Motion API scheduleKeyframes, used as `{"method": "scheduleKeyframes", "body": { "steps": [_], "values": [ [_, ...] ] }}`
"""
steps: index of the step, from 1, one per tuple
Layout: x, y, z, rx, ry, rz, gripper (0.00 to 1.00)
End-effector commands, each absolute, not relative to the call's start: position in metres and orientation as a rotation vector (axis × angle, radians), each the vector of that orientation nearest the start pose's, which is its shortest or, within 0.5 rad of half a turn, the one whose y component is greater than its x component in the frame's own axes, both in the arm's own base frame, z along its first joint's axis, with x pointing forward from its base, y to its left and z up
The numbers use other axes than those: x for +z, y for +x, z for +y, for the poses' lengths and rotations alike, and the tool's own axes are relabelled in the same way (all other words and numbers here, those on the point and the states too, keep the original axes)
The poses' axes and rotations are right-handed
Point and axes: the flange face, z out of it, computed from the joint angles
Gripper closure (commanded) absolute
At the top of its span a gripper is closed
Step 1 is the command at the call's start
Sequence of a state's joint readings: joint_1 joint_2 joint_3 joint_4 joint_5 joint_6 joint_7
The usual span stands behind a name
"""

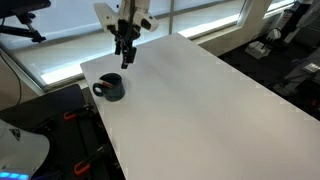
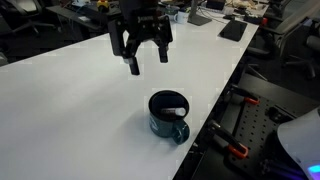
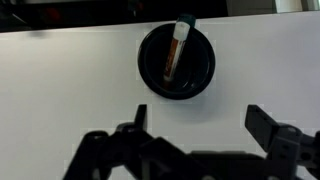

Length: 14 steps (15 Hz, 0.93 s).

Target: Remove the marker from the mug

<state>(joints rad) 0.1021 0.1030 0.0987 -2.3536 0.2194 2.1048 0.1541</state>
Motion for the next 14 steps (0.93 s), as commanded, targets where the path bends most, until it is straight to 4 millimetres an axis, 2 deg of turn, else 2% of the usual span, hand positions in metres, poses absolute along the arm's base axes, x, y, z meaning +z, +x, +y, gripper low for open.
{"method": "scheduleKeyframes", "body": {
  "steps": [1,3,6,14],
  "values": [
    [0.228,0.451,0.127,0.614,-3.003,0.183,0.00],
    [0.210,0.447,0.135,0.683,-3.002,0.198,0.02],
    [0.196,0.446,0.136,0.770,-2.992,0.236,0.03],
    [0.189,0.449,0.133,0.815,-2.990,0.271,0.06]
  ]
}}
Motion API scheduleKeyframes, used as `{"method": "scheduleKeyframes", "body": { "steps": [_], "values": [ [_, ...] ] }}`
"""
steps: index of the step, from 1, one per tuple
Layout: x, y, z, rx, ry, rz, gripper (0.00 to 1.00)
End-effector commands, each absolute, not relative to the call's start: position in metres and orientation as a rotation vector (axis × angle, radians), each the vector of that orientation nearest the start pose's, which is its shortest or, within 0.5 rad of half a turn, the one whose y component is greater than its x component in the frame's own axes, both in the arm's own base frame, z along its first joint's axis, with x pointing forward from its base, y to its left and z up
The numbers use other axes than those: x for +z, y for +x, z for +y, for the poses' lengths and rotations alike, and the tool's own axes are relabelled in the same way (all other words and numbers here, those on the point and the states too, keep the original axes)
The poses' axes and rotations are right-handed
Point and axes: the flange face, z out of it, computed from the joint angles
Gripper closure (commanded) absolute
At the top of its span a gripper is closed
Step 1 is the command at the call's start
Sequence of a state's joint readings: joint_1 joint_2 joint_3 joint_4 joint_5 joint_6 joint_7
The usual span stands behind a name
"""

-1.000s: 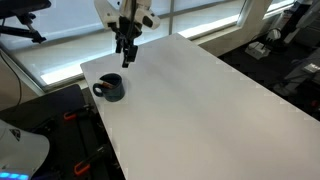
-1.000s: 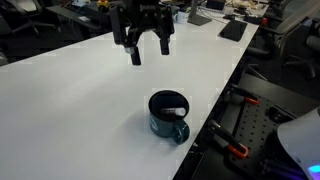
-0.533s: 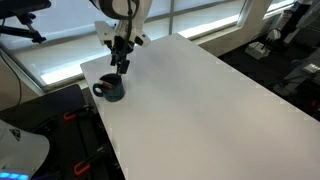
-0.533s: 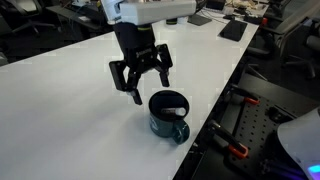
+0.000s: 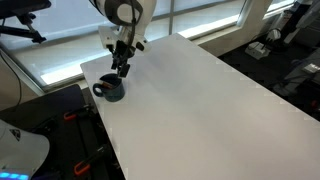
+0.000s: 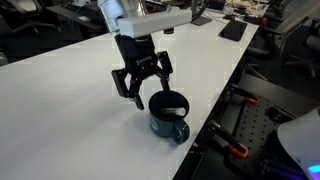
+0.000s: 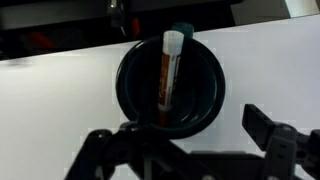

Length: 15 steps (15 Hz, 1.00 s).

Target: Remove the marker from the mug

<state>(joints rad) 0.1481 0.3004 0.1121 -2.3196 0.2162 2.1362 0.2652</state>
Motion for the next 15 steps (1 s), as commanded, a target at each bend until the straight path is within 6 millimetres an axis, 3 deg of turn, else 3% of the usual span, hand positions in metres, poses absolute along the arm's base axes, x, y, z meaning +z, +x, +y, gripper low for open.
{"method": "scheduleKeyframes", "body": {
  "steps": [1,8,15],
  "values": [
    [0.191,0.448,0.133,0.816,-2.990,0.269,0.07],
    [0.199,0.432,0.131,0.870,-2.994,0.210,0.04],
    [0.191,0.422,0.128,0.907,-2.995,0.179,0.17]
  ]
}}
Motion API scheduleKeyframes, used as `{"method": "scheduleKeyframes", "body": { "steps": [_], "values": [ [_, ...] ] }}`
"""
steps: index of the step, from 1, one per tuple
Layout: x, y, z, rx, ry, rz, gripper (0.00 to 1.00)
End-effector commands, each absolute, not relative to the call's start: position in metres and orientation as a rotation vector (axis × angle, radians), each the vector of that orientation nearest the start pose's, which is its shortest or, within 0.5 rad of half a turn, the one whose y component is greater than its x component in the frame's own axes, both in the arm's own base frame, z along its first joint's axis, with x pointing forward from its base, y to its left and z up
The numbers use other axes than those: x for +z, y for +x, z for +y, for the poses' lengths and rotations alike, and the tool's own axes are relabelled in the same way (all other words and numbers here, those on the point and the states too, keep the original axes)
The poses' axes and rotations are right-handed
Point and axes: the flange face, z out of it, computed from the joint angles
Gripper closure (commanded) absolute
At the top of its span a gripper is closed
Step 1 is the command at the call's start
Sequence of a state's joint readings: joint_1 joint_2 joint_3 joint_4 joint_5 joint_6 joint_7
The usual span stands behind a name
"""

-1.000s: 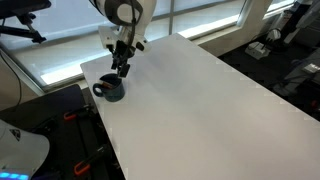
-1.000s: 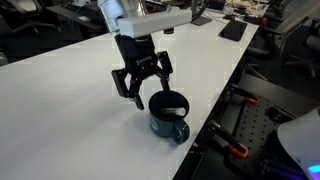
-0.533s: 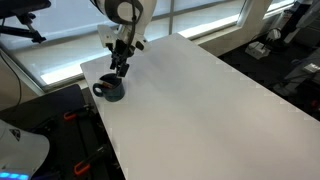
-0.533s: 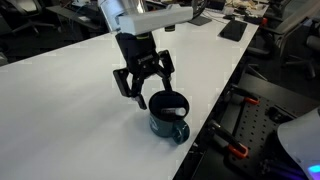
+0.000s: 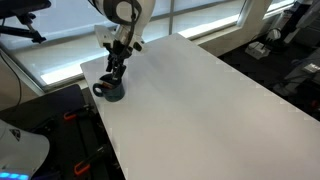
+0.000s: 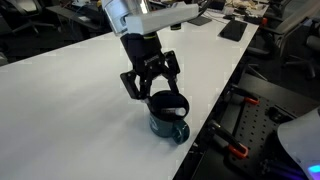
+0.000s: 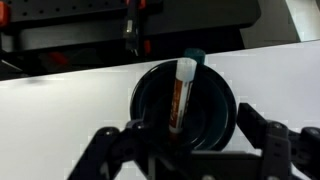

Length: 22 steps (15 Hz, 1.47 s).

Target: Remove the marker from the mug

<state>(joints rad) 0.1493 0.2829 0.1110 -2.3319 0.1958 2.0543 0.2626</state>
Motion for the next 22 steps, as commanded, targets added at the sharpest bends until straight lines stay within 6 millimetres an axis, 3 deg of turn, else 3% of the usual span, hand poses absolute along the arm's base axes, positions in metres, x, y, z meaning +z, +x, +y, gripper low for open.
{"method": "scheduleKeyframes", "body": {
  "steps": [1,7,8,10,17,22],
  "values": [
    [0.187,0.420,0.128,0.918,-2.997,0.175,0.16],
    [0.168,0.408,0.125,0.966,-3.020,0.124,0.20],
    [0.166,0.407,0.125,0.973,-3.025,0.118,0.42],
    [0.164,0.406,0.124,0.978,-3.033,0.103,0.46],
    [0.152,0.402,0.122,1.035,-3.040,0.101,0.99],
    [0.154,0.404,0.122,1.028,-3.042,0.104,0.95]
  ]
}}
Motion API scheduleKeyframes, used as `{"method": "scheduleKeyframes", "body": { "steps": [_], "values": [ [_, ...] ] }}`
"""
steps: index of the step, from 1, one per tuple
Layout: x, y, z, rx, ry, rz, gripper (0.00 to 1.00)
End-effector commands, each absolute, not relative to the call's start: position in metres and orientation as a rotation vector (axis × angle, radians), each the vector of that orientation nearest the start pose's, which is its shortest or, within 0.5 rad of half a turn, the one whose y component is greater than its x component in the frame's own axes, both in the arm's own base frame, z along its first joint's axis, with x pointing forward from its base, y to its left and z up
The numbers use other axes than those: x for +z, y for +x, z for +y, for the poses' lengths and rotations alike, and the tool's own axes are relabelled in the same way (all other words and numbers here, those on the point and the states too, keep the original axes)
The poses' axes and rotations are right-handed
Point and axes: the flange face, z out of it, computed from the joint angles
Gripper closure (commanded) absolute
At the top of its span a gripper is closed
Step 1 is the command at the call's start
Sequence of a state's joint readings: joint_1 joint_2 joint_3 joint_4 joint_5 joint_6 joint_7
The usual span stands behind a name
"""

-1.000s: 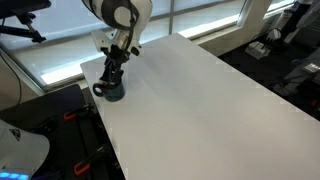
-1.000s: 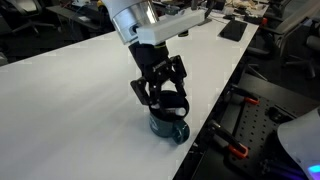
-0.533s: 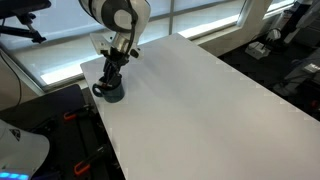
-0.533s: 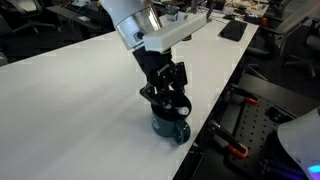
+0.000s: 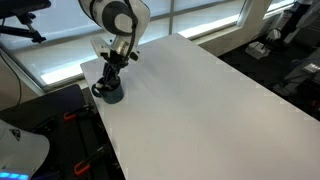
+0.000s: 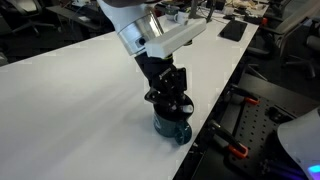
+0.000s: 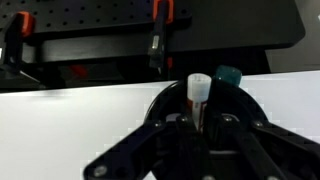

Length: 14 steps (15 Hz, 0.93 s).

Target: Remove the marker from the mug

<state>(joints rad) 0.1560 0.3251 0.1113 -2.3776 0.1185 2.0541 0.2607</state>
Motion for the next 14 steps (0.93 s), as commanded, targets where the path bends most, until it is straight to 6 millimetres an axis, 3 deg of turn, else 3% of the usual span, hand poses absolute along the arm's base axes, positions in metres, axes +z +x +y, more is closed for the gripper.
{"method": "scheduleKeyframes", "body": {
  "steps": [1,9,14],
  "values": [
    [0.159,0.406,0.123,1.021,-3.038,0.097,0.95],
    [0.219,0.418,0.129,0.922,-3.054,0.102,0.95],
    [0.279,0.429,0.132,0.840,-3.039,0.104,0.95]
  ]
}}
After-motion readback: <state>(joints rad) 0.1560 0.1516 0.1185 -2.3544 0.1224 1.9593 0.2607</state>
